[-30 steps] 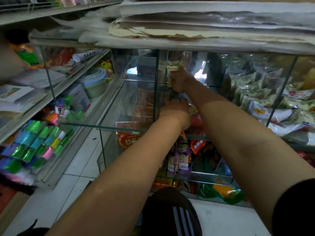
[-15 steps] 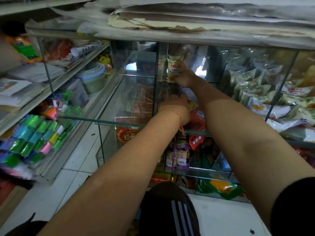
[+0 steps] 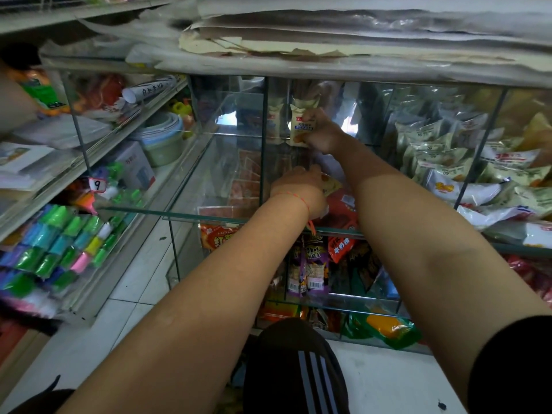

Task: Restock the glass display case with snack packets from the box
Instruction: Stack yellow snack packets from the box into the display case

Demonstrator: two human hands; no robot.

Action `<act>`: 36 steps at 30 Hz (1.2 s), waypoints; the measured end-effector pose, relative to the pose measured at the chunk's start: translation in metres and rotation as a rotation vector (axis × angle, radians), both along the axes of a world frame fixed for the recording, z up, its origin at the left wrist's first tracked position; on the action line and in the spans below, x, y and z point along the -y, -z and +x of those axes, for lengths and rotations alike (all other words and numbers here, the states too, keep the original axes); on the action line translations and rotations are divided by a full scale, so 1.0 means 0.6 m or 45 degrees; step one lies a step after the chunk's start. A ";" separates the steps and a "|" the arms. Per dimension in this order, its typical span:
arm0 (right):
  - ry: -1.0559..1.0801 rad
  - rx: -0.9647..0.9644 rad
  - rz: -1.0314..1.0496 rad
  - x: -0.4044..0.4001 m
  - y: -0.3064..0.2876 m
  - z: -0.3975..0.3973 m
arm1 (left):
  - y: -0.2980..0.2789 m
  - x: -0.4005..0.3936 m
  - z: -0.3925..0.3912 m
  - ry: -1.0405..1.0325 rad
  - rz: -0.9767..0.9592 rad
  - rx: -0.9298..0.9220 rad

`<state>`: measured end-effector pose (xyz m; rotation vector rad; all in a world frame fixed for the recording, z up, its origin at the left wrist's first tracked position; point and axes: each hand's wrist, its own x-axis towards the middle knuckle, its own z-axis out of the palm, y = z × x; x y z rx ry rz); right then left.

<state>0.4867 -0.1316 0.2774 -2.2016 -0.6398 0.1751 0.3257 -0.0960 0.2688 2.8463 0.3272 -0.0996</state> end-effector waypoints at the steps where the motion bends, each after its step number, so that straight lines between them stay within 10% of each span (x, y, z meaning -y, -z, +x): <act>1: -0.001 -0.001 -0.004 0.002 -0.003 -0.004 | 0.000 0.000 0.000 -0.001 0.000 0.003; 10: 0.069 -0.024 -0.147 0.057 -0.089 -0.072 | -0.017 -0.003 -0.007 -0.048 -0.058 0.179; 17: 0.046 -0.610 0.174 0.133 -0.075 -0.144 | -0.045 0.013 -0.041 -0.053 -0.225 0.686; 26: 0.279 -0.613 0.369 0.138 -0.069 -0.189 | -0.046 0.020 -0.125 0.277 0.063 0.422; 30: 0.236 -0.553 -0.133 0.137 -0.067 -0.213 | -0.033 0.017 -0.161 0.380 0.350 0.276; 36: 0.148 0.179 -0.757 0.149 -0.084 -0.243 | -0.025 0.022 -0.170 0.430 0.531 0.481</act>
